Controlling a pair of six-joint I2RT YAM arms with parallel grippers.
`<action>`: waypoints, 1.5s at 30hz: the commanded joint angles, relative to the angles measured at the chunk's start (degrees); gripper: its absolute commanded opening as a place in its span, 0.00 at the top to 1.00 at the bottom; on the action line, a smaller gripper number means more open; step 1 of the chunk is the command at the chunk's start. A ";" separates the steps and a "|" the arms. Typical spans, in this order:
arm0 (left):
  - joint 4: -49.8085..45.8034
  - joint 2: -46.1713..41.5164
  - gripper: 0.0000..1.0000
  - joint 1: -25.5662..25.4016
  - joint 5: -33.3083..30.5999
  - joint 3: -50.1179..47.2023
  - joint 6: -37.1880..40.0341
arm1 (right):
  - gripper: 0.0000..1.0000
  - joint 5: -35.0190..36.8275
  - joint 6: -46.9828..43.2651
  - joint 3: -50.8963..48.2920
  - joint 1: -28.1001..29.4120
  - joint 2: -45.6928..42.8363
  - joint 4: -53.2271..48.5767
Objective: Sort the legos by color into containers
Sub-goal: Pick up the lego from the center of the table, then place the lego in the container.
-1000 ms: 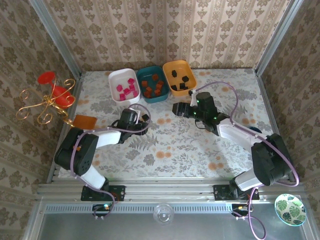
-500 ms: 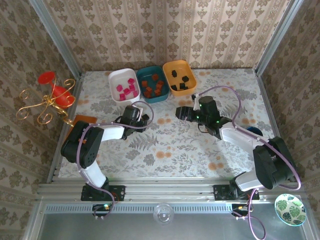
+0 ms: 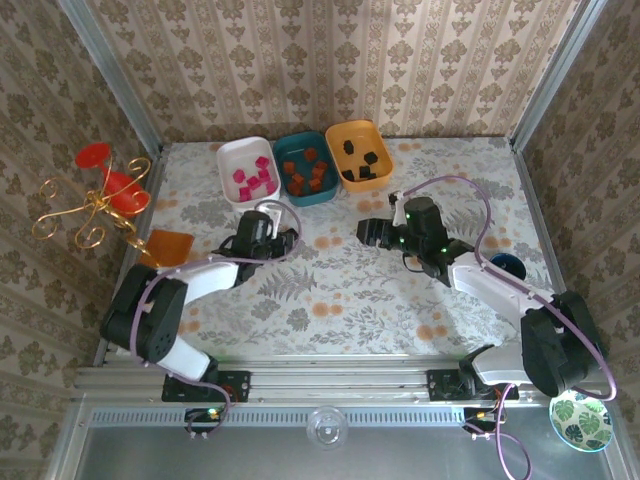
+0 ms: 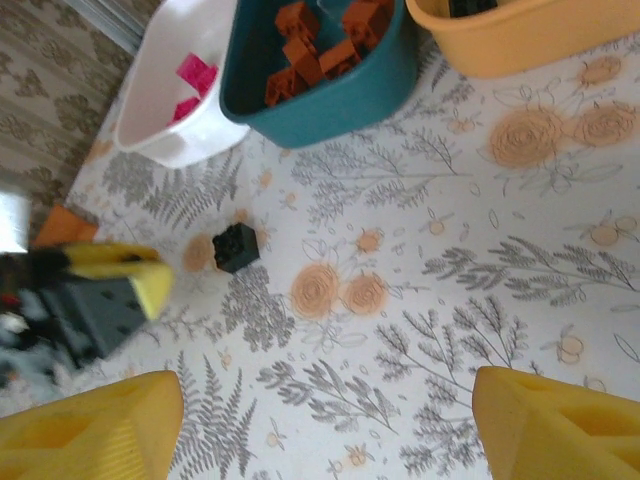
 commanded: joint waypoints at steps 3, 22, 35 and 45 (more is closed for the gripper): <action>4.34 -0.76 0.70 -0.53 4.00 5.85 -2.99 | 0.22 0.03 -3.53 -1.27 -0.53 -2.65 -4.64; -5.48 38.84 0.69 -4.35 6.04 57.27 -5.09 | 0.21 21.07 -5.87 -13.80 -0.88 -14.57 2.49; -29.51 61.48 0.52 -5.39 7.43 98.01 -1.88 | 0.20 22.37 -5.54 -16.26 -0.85 -17.11 5.31; -28.48 47.47 0.30 -5.98 9.09 84.10 1.31 | 0.20 21.75 -5.53 -16.25 -0.89 -17.05 5.24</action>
